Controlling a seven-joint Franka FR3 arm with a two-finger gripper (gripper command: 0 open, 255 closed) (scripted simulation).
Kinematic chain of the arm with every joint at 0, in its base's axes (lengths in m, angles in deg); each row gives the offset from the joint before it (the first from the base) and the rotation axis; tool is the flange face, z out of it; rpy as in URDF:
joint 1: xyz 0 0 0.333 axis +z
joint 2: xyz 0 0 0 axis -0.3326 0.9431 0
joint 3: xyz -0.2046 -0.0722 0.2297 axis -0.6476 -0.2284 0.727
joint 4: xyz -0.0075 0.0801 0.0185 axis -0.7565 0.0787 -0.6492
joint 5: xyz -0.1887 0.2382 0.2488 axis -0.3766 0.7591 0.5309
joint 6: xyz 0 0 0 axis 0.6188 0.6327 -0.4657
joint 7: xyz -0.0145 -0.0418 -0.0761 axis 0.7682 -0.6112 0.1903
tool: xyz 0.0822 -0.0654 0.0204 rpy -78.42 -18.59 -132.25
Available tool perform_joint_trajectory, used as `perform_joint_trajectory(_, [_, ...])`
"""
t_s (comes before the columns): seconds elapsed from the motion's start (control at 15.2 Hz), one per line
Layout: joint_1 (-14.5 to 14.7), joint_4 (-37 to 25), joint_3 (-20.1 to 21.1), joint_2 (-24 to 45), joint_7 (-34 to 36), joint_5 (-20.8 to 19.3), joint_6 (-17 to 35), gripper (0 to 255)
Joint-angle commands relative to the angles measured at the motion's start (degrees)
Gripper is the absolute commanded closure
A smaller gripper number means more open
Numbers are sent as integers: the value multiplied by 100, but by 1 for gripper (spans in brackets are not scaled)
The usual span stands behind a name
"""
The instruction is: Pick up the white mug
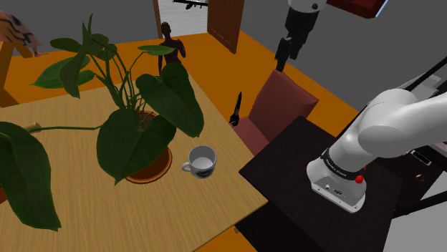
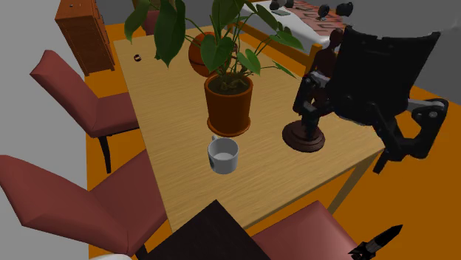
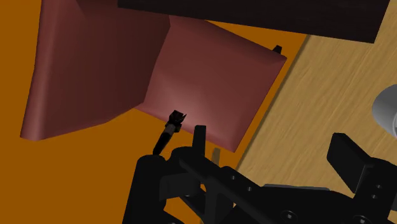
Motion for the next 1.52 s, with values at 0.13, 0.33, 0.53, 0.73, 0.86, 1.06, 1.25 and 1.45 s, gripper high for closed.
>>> perform_joint_trajectory(0.13, [184,351,260,261,307,279,650,0])
perform_joint_trajectory(0.33, [332,585,479,534,540,487,1189,0])
perform_joint_trajectory(0.53, [476,751,708,893,770,680,1754,0])
perform_joint_trajectory(0.73, [606,844,948,1336,1002,848,2338,0])
perform_joint_trajectory(0.86, [681,865,1112,1675,1161,935,2733,0])
perform_joint_trajectory(1.06, [772,832,1362,2241,1417,1010,3322,0])
perform_joint_trajectory(1.25, [828,725,1612,2866,1714,987,3896,0])
perform_joint_trajectory(1.45, [859,546,1844,3537,2086,816,4436,0])
